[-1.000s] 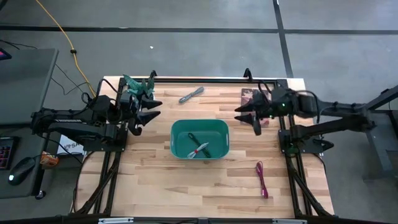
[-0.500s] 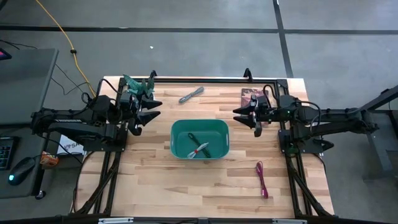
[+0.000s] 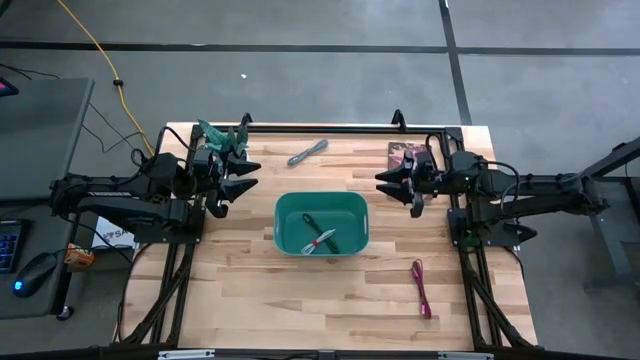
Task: Pick and place USB-C Cables
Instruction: Put the pink charger cable into the green bin
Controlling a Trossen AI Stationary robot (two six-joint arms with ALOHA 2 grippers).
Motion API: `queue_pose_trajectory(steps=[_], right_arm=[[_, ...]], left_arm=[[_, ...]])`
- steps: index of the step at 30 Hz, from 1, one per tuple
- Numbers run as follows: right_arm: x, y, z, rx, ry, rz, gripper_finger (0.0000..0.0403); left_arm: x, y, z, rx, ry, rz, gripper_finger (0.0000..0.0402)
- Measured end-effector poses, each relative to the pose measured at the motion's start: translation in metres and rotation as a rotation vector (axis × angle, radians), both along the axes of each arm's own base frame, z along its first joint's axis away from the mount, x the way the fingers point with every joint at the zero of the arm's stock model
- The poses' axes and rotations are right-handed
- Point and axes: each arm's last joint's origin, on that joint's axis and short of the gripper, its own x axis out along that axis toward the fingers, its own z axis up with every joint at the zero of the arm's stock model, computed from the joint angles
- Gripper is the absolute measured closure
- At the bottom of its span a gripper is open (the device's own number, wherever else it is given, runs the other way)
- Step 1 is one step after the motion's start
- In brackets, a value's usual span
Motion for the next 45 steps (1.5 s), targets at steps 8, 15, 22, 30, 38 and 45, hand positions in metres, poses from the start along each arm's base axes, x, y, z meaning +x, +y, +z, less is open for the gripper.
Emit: queue_pose_trajectory(steps=[8, 15, 22, 30, 38, 45], right_arm=[[0.0, 0.0, -0.001, 0.34, 0.012, 0.005, 0.0249], [-0.004, 0.022, -0.021, 0.713, 0.349, 0.319, 0.0249], [-0.033, 0.066, -0.063, 1.004, 0.978, 0.169, 0.0249], [-0.061, 0.109, -0.086, 1.11, 1.293, -0.166, 0.0249], [-0.05, 0.145, -0.124, 1.04, 1.429, -0.39, 0.0249], [-0.032, 0.162, -0.156, 0.989, 1.425, -0.475, 0.0249]], left_arm=[[0.0, 0.0, 0.0, 0.0, 0.0, 0.0, 0.0204], [0.0, 0.0, 0.0, -0.003, 0.0, 0.015, 0.0204], [0.0, 0.001, 0.0, -0.005, -0.001, 0.022, 0.0204], [0.0, 0.001, 0.0, -0.005, -0.001, 0.022, 0.0204], [0.0, 0.001, 0.0, -0.005, -0.001, 0.022, 0.0204], [0.0, 0.001, 0.0, -0.005, -0.001, 0.023, 0.0204]])
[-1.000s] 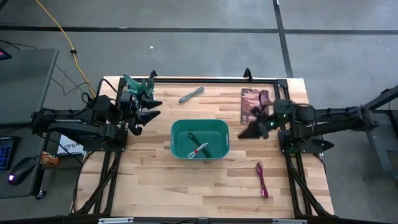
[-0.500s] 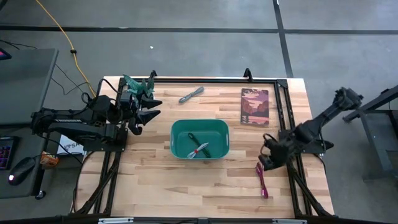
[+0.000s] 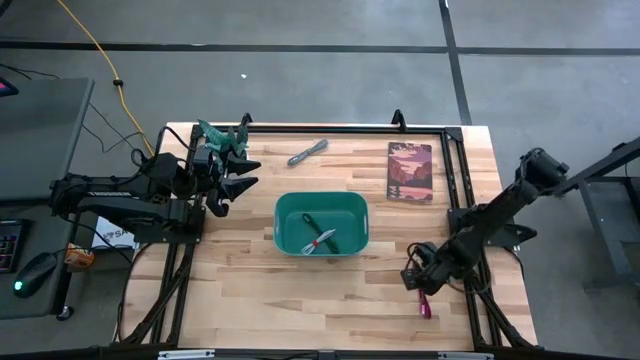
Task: Pick and place USB-C Cables
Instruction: Put the pink charger cable into the green bin
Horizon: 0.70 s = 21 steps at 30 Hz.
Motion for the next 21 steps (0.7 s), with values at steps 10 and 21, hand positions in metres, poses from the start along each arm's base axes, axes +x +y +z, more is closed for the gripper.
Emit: queue_pose_trajectory(steps=[10, 21], right_arm=[[0.005, 0.005, -0.026, -0.081, 0.105, -0.023, 0.0249], [0.002, 0.003, -0.028, -0.112, 0.143, -0.018, 0.032]], left_arm=[[0.0, 0.0, 0.0, -0.003, 0.0, 0.014, 0.0204], [0.0, 0.0, 0.0, -0.004, 0.0, 0.014, 0.0204]])
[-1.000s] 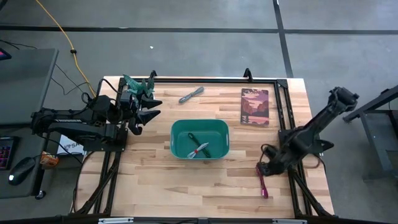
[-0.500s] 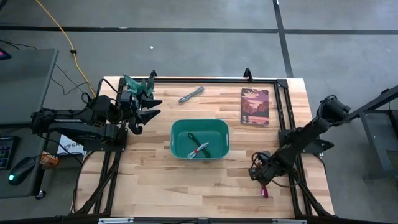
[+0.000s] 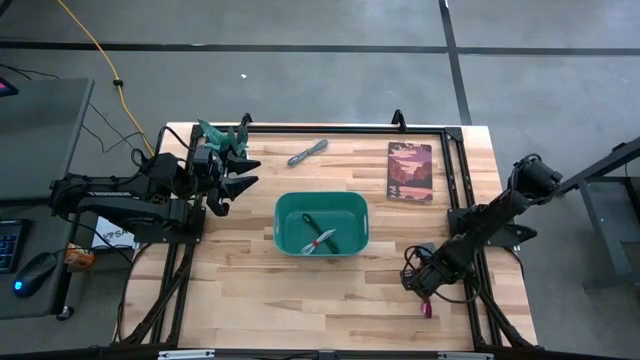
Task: Pick and place USB-C Cables
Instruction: Put the pink charger cable into the green bin
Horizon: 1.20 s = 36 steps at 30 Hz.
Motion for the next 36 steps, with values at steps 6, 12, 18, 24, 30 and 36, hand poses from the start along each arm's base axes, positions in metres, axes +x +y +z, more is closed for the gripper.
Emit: queue_pose_trajectory(steps=[6, 12, 18, 24, 30, 36], right_arm=[[-0.001, -0.001, 0.0, -0.007, 0.002, 0.05, 0.0385], [-0.001, -0.001, -0.001, -0.002, -0.002, 0.091, 0.0394], [-0.001, 0.0, -0.001, 0.022, 0.002, 0.143, 0.0398], [-0.002, -0.001, 0.004, 0.039, -0.033, 0.142, 0.04], [-0.003, -0.003, 0.013, 0.041, -0.083, 0.144, 0.0401], [0.002, -0.006, 0.014, 0.015, -0.131, 0.134, 0.0402]], left_arm=[[0.0, 0.0, 0.0, -0.001, 0.0, 0.002, 0.0204], [0.0, 0.0, 0.0, -0.001, 0.0, 0.003, 0.0204], [0.0, 0.0, 0.0, 0.0, 0.0, 0.0, 0.0204], [0.0, 0.0, -0.001, -0.001, 0.006, 0.0, 0.0204], [0.001, 0.0, -0.003, -0.005, 0.03, -0.001, 0.0204], [0.001, 0.0, -0.004, -0.008, 0.047, -0.001, 0.0204]])
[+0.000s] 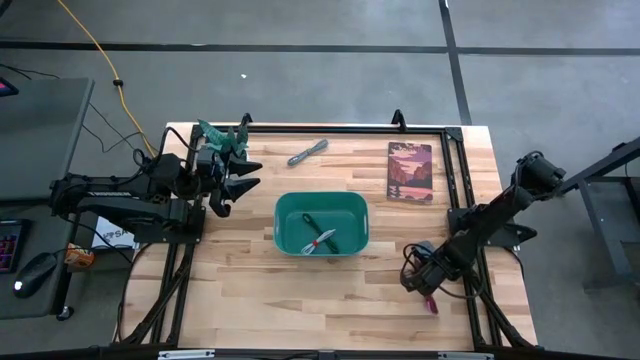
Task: Pick and place USB-C Cables
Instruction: Put the pink charger cable into the green bin
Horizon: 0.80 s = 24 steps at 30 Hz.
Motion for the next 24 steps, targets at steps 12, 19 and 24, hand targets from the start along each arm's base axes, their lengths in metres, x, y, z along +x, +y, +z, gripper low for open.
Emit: queue_pose_trajectory(steps=[12, 19, 24], right_arm=[[0.041, -0.054, 0.003, -0.271, -0.206, -0.012, 0.0403], [0.056, -0.108, 0.004, -0.493, -0.183, 0.005, 0.0403], [0.063, -0.147, 0.014, -0.591, -0.21, 0.041, 0.0403]], left_arm=[[0.0, 0.0, 0.0, 0.0, 0.0, 0.0, 0.0204], [0.0, 0.0, 0.0, 0.0, 0.0, 0.0, 0.0204], [0.0, 0.0, 0.0, 0.0, -0.001, 0.0, 0.0204]])
